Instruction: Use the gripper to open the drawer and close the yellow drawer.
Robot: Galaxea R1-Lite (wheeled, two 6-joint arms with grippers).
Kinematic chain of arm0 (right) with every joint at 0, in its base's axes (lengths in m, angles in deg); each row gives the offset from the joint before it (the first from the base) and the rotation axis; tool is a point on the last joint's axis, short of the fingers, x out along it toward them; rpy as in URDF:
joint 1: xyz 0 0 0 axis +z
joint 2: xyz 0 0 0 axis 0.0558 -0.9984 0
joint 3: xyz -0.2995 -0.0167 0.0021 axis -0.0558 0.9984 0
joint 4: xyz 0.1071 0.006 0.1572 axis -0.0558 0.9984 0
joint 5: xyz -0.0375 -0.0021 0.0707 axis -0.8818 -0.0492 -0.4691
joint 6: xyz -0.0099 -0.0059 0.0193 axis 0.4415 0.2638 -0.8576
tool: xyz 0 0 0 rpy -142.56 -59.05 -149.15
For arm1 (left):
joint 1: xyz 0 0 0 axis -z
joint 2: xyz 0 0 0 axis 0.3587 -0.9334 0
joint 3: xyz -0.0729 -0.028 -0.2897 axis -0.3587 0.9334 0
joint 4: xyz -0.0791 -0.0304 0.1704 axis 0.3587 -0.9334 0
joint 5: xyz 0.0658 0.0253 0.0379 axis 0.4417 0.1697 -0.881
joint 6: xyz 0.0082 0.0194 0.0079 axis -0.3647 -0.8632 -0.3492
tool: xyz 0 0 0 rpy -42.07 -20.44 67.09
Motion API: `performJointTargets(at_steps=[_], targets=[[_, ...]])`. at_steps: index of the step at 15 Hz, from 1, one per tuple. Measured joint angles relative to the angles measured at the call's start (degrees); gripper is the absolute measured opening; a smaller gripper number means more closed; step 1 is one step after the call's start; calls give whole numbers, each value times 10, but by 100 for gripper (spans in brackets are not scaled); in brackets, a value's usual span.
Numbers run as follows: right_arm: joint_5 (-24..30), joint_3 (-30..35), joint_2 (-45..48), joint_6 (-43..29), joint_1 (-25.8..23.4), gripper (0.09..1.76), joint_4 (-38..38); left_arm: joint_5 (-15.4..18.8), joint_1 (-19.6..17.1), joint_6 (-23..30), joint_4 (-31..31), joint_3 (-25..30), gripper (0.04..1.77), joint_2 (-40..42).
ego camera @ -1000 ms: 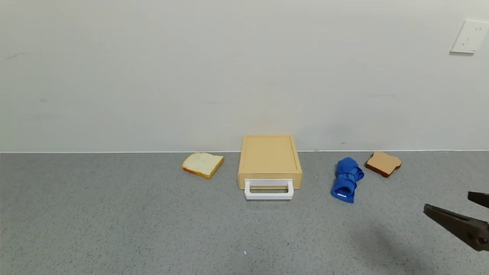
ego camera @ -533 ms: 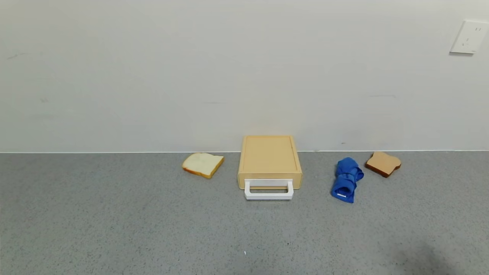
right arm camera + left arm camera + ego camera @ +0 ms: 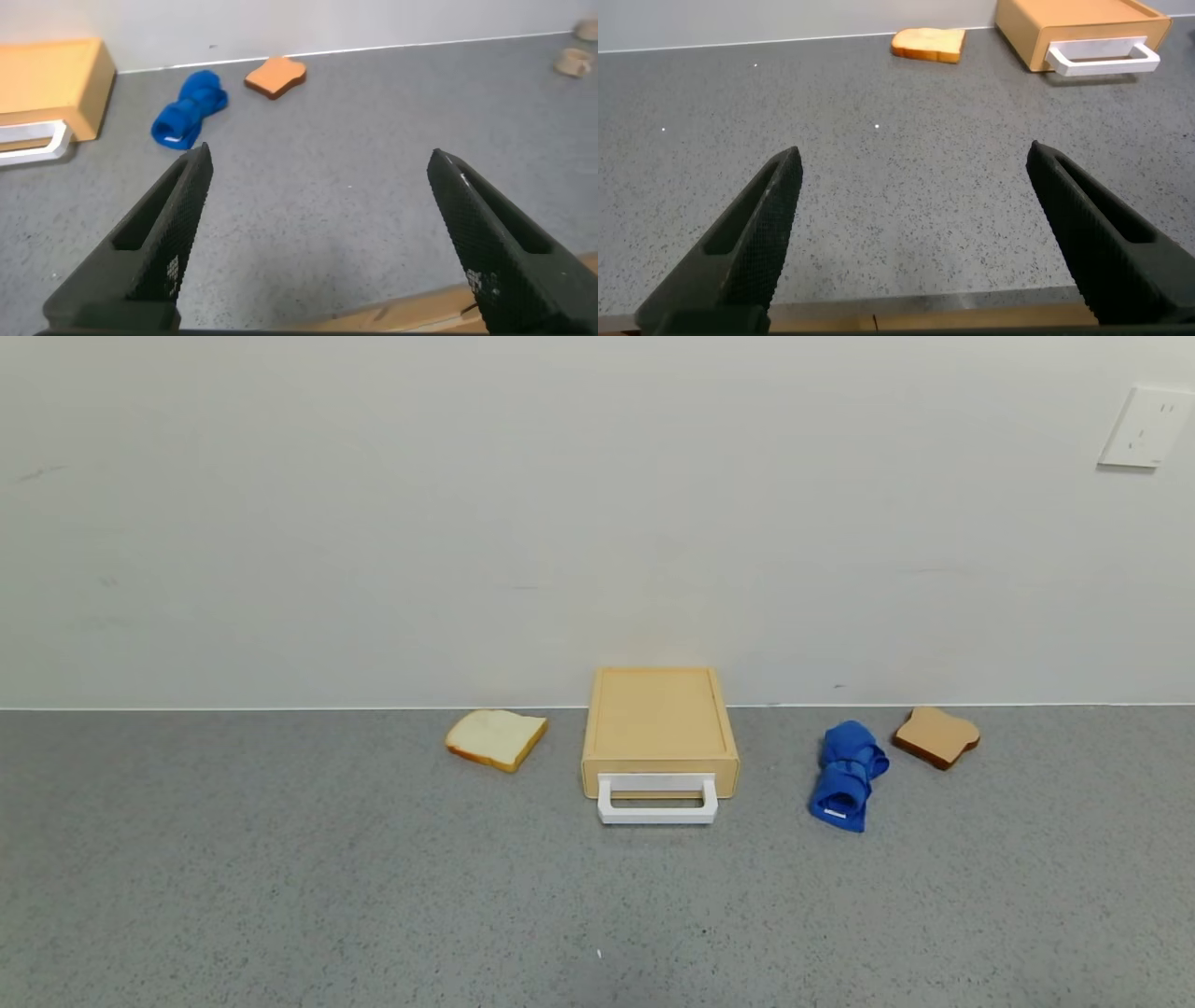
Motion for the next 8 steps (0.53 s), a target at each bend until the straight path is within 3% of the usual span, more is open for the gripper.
performJointTargets(at_steps=[4,8], targets=[[96,29,98,9,-35,170,34,0,0,0,0,0,173,0],[119,104,182,17,-45,170,0,0,0,0,0,0,173,0]])
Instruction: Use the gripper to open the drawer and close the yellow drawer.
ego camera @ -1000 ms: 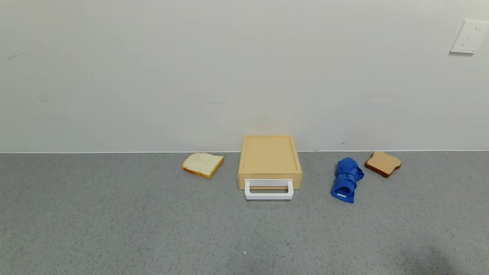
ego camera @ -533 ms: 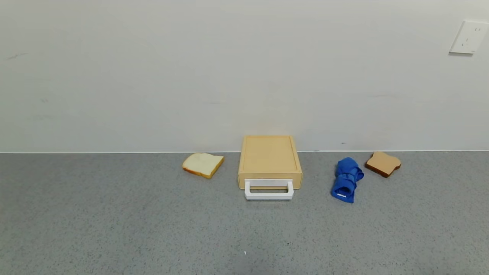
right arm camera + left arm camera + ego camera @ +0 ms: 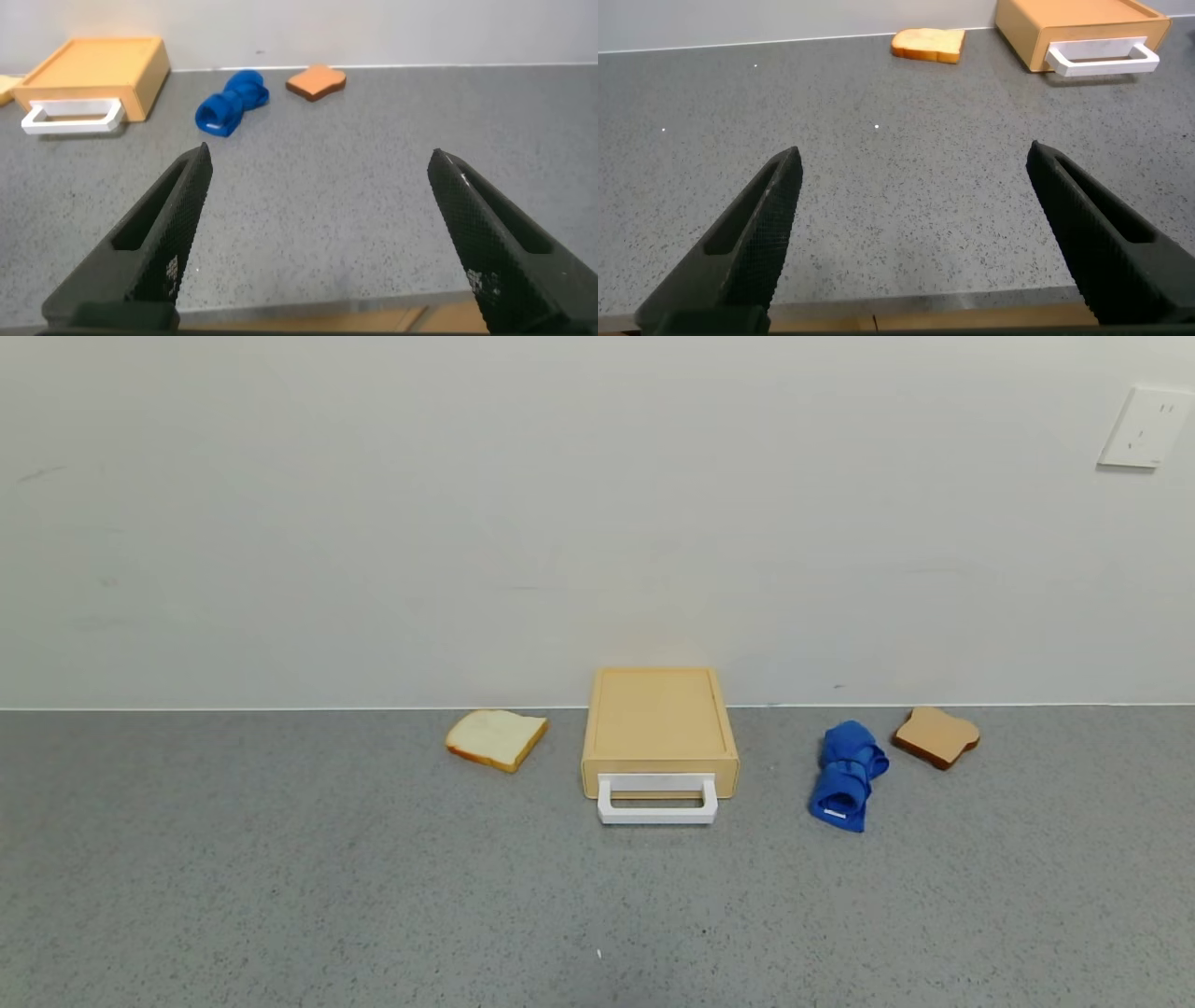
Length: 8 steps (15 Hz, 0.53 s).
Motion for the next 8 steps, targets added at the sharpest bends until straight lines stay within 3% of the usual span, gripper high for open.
performJointTargets(at_steps=[5,8], targets=[[6,153,24,9,-1,170,-190,0,0,0,0,0,173,0],[38,214,25,21,-1,170,-210,0,0,0,0,0,173,0]])
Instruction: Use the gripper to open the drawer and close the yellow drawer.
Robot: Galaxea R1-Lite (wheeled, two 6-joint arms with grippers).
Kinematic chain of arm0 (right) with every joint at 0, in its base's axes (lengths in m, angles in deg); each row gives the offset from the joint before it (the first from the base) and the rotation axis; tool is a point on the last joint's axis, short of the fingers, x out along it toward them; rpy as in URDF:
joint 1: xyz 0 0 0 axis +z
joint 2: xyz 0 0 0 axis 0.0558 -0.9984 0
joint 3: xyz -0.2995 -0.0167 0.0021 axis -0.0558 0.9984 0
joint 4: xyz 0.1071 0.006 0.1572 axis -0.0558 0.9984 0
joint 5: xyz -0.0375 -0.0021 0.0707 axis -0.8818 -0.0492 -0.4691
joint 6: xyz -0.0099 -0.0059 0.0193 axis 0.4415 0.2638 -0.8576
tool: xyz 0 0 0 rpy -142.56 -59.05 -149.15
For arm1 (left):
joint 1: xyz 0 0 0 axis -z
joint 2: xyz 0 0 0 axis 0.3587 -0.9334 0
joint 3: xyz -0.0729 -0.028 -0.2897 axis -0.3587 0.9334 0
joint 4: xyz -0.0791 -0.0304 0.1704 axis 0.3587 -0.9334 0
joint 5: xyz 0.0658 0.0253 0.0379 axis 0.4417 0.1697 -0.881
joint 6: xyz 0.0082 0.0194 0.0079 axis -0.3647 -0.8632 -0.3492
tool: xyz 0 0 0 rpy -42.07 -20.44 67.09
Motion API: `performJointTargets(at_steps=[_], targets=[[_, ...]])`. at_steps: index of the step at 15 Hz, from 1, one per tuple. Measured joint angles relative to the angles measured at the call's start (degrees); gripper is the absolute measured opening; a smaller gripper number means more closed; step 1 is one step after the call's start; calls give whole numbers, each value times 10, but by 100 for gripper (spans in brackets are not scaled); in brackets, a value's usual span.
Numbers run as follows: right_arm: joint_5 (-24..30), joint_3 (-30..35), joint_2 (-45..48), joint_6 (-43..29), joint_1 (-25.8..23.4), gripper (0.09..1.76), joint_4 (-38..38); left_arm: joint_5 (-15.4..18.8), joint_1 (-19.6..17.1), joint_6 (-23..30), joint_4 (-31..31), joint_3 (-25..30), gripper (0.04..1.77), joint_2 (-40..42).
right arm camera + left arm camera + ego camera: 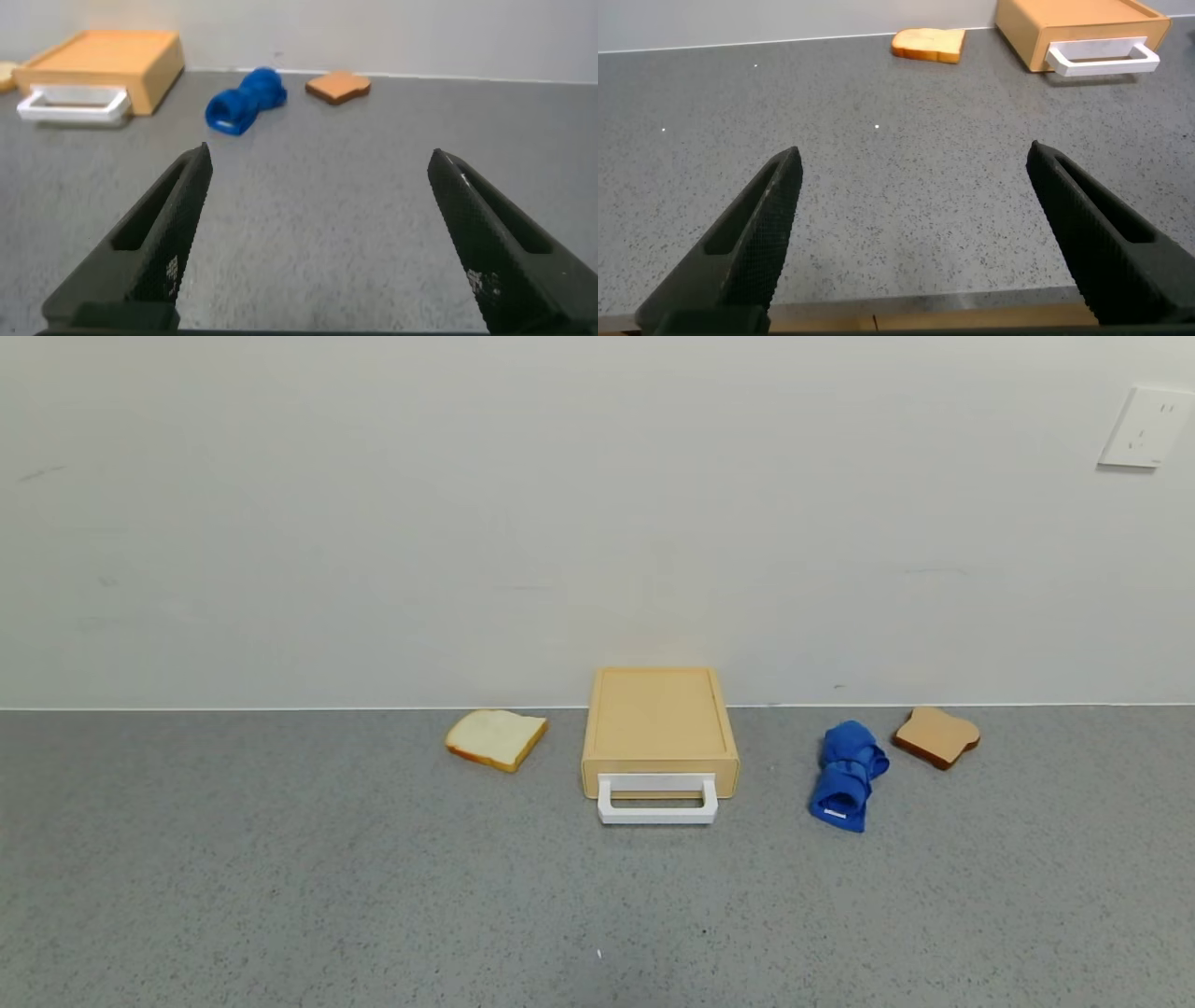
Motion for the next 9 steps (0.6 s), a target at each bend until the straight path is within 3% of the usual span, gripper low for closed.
performJointTargets(at_steps=[2,9], targets=[[1,8,0,1,0,170,31,0,0,0,0,0,173,0],[1,10,0,-1,1,170,29,0,0,0,0,0,173,0]])
